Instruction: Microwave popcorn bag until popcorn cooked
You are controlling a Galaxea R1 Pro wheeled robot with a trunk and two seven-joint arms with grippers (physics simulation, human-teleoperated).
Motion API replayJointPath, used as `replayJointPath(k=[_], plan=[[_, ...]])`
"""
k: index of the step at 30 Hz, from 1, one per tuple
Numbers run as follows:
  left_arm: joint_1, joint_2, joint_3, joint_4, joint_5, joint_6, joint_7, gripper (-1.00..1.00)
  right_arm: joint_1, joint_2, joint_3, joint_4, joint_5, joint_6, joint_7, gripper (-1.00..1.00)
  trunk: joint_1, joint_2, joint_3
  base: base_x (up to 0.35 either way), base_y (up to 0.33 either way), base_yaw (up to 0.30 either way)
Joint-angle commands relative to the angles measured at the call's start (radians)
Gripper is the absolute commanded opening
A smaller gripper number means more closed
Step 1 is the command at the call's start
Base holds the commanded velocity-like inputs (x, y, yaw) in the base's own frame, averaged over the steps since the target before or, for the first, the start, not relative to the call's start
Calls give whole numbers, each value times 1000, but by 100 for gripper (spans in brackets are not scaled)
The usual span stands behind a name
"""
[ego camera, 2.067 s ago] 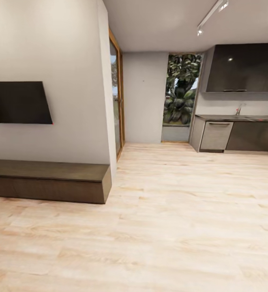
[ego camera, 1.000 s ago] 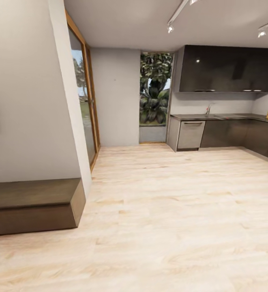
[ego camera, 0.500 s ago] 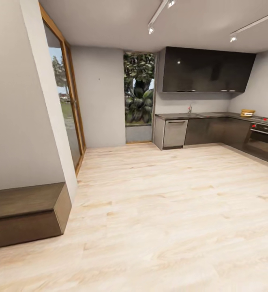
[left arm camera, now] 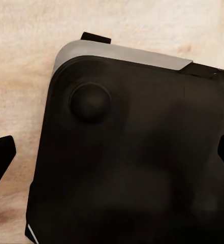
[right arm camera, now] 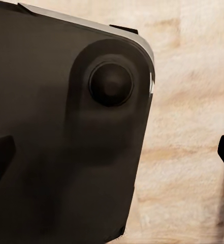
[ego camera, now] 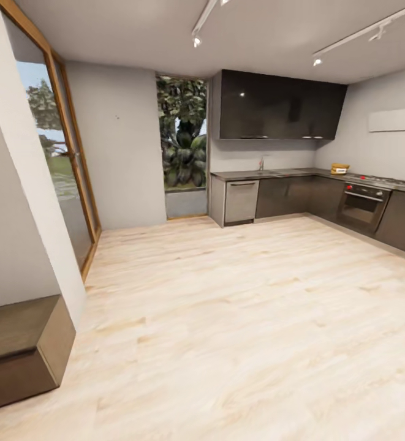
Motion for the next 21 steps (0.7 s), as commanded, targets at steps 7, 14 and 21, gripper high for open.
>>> replayJointPath(k=[7,14,21], plan=[[0,0,1,0,10,0,0,100,0,-1,-2,0,10,-3,-3,100,1,0,-1,322,0,-246],[0,0,1,0,8,1,0,100,0,-1,-2,0,9,-3,-3,100,1,0,-1,322,0,-246],[0,0,1,0,10,2,0,100,0,0,-2,0,11,-3,-3,100,1,0,-1,324,0,-47]])
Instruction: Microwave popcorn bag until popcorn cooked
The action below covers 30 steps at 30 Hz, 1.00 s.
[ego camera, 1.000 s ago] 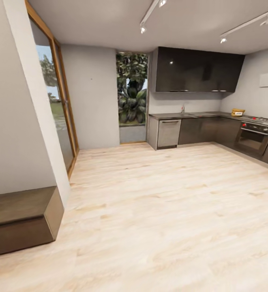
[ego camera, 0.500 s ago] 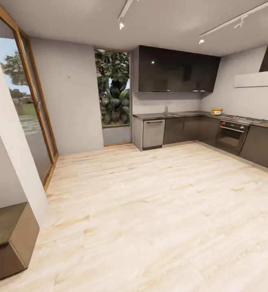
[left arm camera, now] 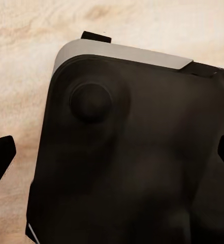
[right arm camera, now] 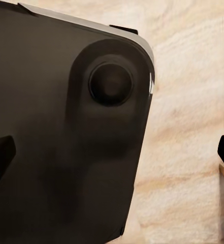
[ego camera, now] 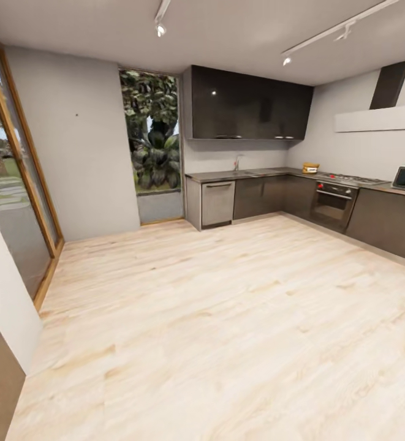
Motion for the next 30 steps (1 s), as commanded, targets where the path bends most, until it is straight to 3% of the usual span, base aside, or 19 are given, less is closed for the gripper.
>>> replayJointPath(k=[1,30], plan=[[0,0,2,0,10,-1,0,100,0,0,-2,0,9,-3,-3,100,1,0,-1,325,0,-2],[0,0,2,0,11,-1,0,100,0,-6,-2,0,10,-4,-11,100,1,0,-1,325,0,-5]])
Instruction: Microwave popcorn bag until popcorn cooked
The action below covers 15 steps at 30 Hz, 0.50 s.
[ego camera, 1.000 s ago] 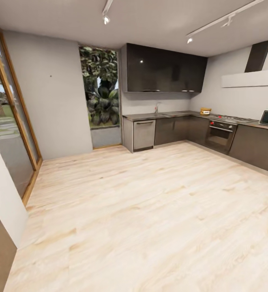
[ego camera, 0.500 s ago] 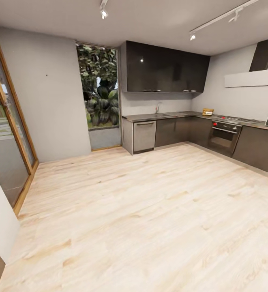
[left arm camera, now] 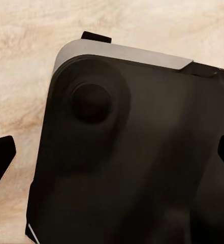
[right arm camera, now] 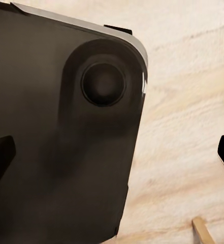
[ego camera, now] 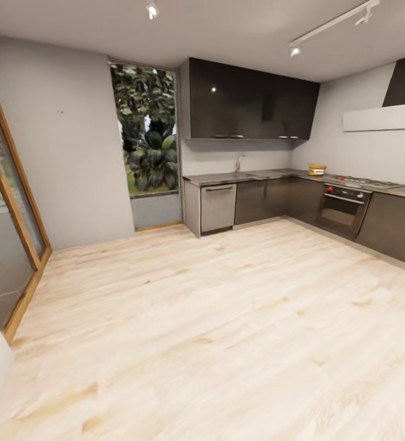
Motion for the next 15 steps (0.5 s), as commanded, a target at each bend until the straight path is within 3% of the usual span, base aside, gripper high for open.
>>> replayJointPath(k=[1,8,15], plan=[[0,0,2,0,10,-1,0,100,0,1,-2,0,9,-3,-4,100,1,0,-1,325,0,-141],[0,-1,4,-1,9,-14,0,100,0,2,-3,0,8,-3,-4,100,1,0,-1,302,0,-238],[0,0,8,-3,11,-18,1,100,0,3,-3,0,6,-1,-4,100,1,0,-1,46,0,-286]])
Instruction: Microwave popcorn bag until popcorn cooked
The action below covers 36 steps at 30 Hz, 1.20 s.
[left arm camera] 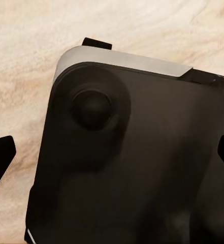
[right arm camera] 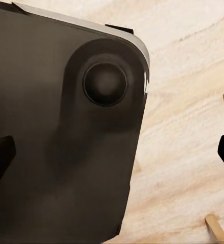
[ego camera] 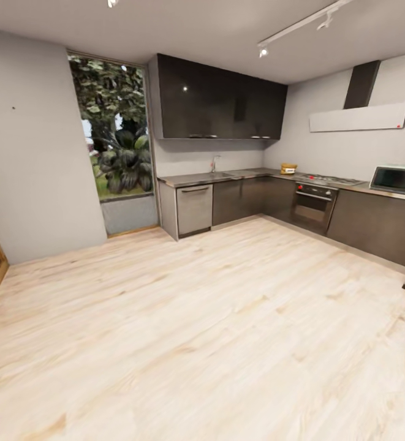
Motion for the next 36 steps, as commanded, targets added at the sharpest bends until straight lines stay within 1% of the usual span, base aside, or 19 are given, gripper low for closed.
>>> replayJointPath(k=[1,5,10,12,13,15,17,23,32,36], plan=[[0,-1,1,0,10,-3,0,100,0,0,-2,0,9,-2,-3,100,0,0,-1,2,0,-288],[0,0,2,0,10,-2,0,100,0,1,-2,0,9,-1,-3,100,0,0,-1,1,0,-288],[0,0,2,0,11,-3,0,100,0,8,-6,0,2,-1,-4,100,0,0,-1,0,0,-288],[0,0,2,0,12,-3,0,100,0,8,-7,0,-26,0,-4,100,0,0,-1,0,0,-288],[0,-1,2,0,12,-3,0,100,0,7,-7,0,-55,0,-3,100,0,0,-1,0,0,-288],[0,0,2,0,12,-3,0,100,0,5,-6,0,-98,1,1,100,0,0,-1,0,0,-288],[0,0,2,0,12,-3,0,100,0,6,-5,0,-112,0,3,100,0,0,-1,0,0,-288],[0,0,2,0,12,-3,0,100,0,8,-2,0,-124,0,8,100,0,0,-1,0,0,-288],[0,-1,2,-1,12,-3,0,100,0,8,-1,0,-126,0,8,100,0,0,-1,2,0,-289],[0,-1,-3,2,10,6,0,100,0,8,1,0,-126,0,8,100,0,0,-1,216,65,-291]])
